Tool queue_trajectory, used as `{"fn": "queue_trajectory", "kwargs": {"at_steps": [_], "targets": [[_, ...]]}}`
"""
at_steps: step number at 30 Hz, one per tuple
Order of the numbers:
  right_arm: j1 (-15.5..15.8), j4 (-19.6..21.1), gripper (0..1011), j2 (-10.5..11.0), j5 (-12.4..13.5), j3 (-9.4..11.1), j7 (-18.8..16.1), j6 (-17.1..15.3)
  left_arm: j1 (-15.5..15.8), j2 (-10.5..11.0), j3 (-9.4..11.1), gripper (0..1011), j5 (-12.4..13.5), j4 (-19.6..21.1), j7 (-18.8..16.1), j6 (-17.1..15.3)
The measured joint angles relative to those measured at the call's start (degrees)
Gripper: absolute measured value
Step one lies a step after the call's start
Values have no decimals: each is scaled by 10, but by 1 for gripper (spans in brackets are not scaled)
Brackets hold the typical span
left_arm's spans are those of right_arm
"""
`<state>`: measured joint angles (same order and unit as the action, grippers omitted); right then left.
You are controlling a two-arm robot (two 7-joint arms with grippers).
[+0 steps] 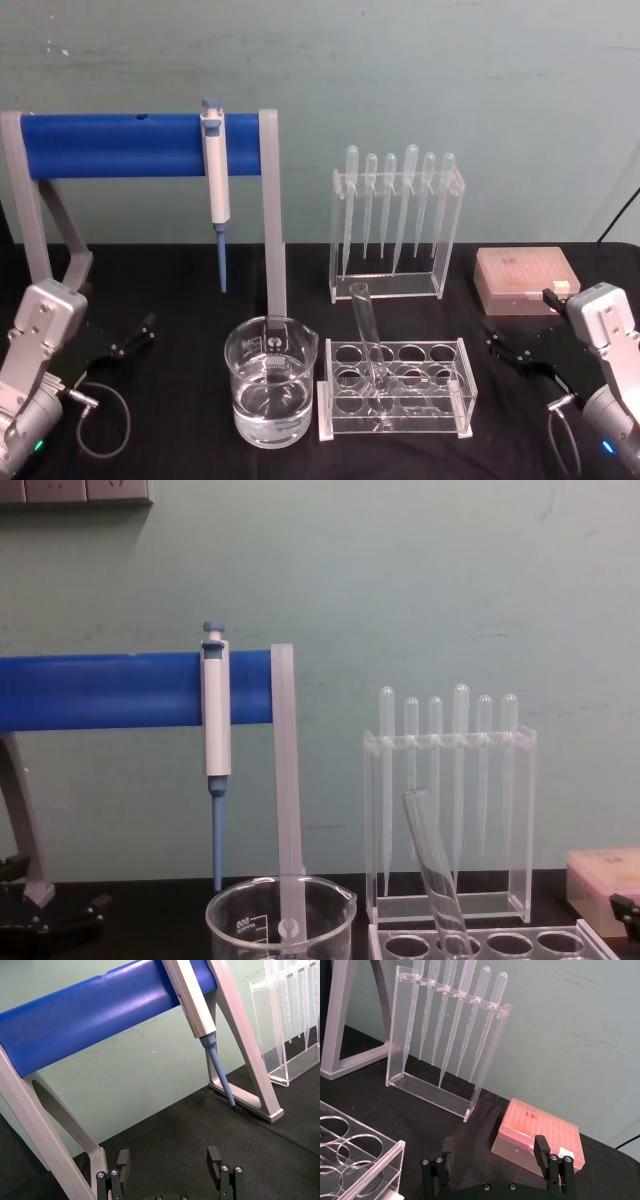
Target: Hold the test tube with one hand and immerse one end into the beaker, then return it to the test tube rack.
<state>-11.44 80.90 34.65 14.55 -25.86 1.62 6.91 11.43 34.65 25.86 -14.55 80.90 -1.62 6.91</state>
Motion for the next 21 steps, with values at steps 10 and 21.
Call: {"fn": "queue_trajectory", "kwargs": {"at_steps": [10,21], "targets": [[0,0,1002,0,0,0,0,0,0,0,0,1000,0,0,0,0],[0,0,1002,0,0,0,0,0,0,0,0,1000,0,0,0,0]]}}
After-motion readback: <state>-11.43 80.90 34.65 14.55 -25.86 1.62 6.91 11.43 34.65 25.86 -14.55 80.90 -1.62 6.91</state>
